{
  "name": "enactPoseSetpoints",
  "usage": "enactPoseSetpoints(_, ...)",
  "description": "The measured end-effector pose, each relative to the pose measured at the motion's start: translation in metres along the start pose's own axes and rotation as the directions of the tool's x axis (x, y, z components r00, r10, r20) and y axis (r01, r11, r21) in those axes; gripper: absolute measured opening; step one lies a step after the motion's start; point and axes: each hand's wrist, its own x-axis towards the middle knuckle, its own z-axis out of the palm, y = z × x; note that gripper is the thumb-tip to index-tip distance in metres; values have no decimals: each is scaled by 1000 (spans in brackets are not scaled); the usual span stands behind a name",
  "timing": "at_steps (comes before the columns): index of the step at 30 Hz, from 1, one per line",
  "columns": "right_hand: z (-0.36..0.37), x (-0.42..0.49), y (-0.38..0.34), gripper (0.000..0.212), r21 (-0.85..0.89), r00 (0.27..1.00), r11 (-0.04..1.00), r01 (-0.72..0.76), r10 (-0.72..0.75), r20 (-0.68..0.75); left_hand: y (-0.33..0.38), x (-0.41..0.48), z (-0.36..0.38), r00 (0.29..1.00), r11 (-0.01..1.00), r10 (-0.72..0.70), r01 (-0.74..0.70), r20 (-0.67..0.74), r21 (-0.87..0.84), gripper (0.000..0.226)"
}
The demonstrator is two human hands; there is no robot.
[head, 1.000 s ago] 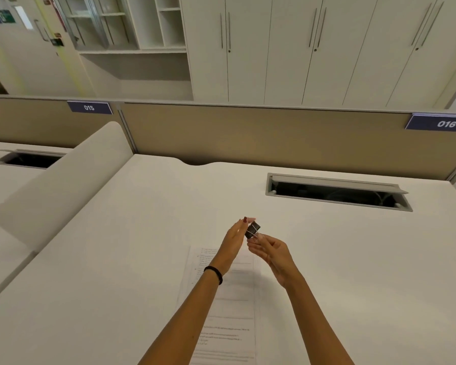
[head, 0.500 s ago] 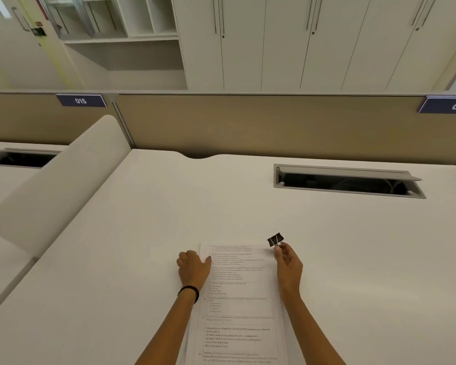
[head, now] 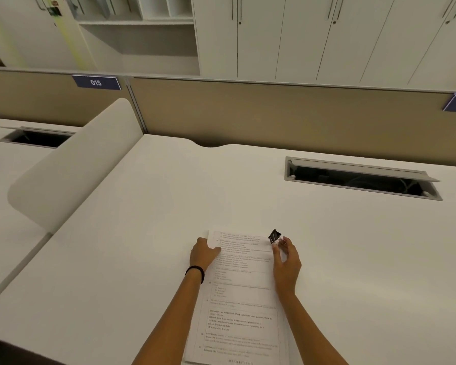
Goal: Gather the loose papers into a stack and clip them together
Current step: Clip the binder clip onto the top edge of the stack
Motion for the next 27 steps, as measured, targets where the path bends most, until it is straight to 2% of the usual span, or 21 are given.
enactPoseSetpoints(2, 0, 1, 2, 29, -2, 1000, 1000, 16, -16, 4, -2, -3, -6, 999, 999, 10, -8, 53, -45, 26)
enactPoseSetpoints(5, -1, 2, 2, 16, 22, 999, 998, 53, -53, 2, -3, -9, -6, 998, 998, 19, -16, 52, -57, 23)
enactPoseSetpoints(8, -2, 3, 3, 14, 28, 998, 998, 59, -59, -18, -1, -14, 8, 998, 986, 21, -10, -67, 164, 41)
enactPoseSetpoints(10, -1, 4, 4, 16, 22, 998, 998, 58, -58, -28, 5, -20, 16, 992, 972, 35, -5, -125, 233, 50)
enactPoseSetpoints(14, -1, 5, 4, 18, 3, 998, 999, 50, -50, -44, 13, -19, 24, 996, 984, 29, -13, -88, 176, 60)
enactPoseSetpoints(17, -3, 4, 4, 15, 4, 998, 999, 39, -38, -48, 12, -14, 21, 999, 998, 0, 3, -41, 63, 72)
enactPoseSetpoints(20, -5, 5, 3, 12, 7, 998, 1000, 25, -24, -58, 4, -11, 13, 1000, 1000, -23, 23, -6, 4, 75)
enactPoseSetpoints(24, -13, 10, 3, 17, 33, 998, 999, -9, 11, -69, -15, -5, 4, 995, 998, -49, 45, -85, -48, 61)
enactPoseSetpoints(27, -17, 13, 2, 17, 51, 997, 998, -49, 52, -62, -20, -12, 0, 999, 975, 8, -19, -49, -220, 31)
